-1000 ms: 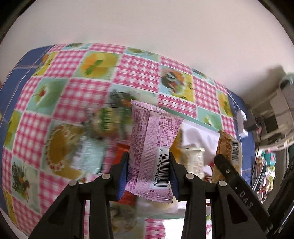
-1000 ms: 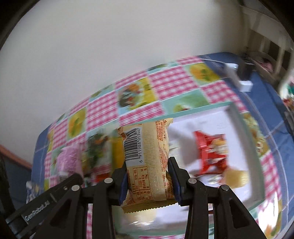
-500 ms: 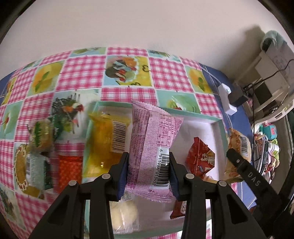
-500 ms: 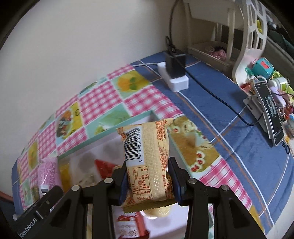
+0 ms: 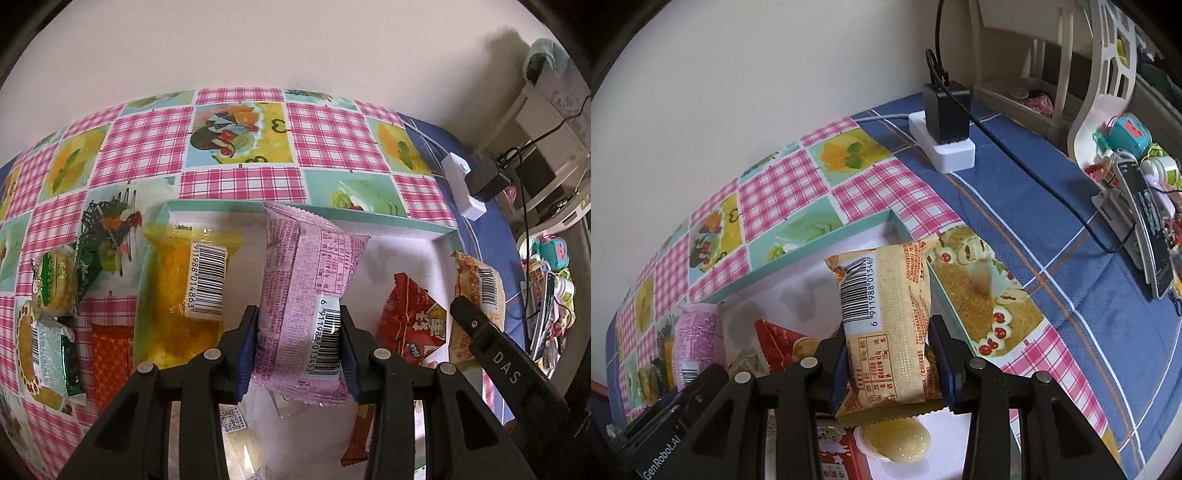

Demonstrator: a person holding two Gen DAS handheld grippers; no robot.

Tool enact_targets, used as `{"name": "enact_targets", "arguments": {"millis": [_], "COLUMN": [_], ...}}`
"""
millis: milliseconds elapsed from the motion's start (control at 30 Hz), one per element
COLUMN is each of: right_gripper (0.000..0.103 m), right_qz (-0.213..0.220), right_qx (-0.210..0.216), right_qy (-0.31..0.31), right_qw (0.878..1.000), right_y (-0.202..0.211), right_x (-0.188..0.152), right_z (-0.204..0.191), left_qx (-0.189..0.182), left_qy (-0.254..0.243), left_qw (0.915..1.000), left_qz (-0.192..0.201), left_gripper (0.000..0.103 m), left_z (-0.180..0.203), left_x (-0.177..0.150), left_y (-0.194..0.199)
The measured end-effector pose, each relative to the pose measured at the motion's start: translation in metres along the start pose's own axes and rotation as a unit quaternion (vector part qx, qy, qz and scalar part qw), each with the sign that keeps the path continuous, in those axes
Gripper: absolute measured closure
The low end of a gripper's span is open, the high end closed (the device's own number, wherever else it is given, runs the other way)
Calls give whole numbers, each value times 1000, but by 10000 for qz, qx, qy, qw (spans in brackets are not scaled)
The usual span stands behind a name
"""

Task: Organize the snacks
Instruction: 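Lift both packets and carry them over the white tray, then open both grippers to release the packets in the tray and withdraw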

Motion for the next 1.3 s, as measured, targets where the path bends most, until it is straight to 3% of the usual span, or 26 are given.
{"name": "enact_targets", "arguments": {"millis": [100, 200, 500, 600, 667, 733, 833, 1133, 1200, 1300], "right_gripper": [61, 60, 60, 49, 42, 41, 29, 2, 0, 0], "right_qz": [-42, -55, -104, -161, -129, -136, -110, -40, -36, -33], "right_qx": [-8, -40, -26, 68, 107, 156, 224, 258, 303, 339], "right_qy": [28, 73, 50, 39, 33, 79, 121, 293, 261, 242], "right_qw": [10000, 9999, 9999, 9998, 9999, 9998, 9996, 9992, 9992, 9991], "right_y": [-2, -2, 3, 3, 6, 7, 11, 16, 17, 21], "right_x": [-1, -1, 2, 2, 3, 4, 4, 0, -1, -2], "right_z": [0, 0, 1, -1, -2, -6, -11, -22, -23, -26], "left_qx": [33, 12, 207, 350, 476, 574, 753, 1249, 1400, 1564], "left_qy": [2, 17, -24, 1, 16, 28, 67, 290, 275, 267], "left_qw": [10000, 10000, 9998, 9994, 9988, 9982, 9969, 9914, 9894, 9868], "left_qz": [3, 47, 69, 76, 118, 161, 225, 253, 284, 320], "left_gripper": [58, 49, 41, 34, 23, 23, 17, 16, 0, 0], "left_z": [0, 1, -2, -8, -13, -16, -24, -52, -57, -64], "left_x": [1, 4, 12, 14, 16, 18, 19, 15, 15, 15], "left_y": [1, 6, 21, 26, 30, 32, 35, 31, 32, 33]}}
Point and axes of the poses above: each gripper's, at about its wrist camera, not at the fingertips, and y roughly against the way its jaws point, z to its right, x to its top, the point moved 7 cm from there along -y, roughly the way its jaws point, and after that the axes turned 13 degrees about z, right-handed, at the moved point
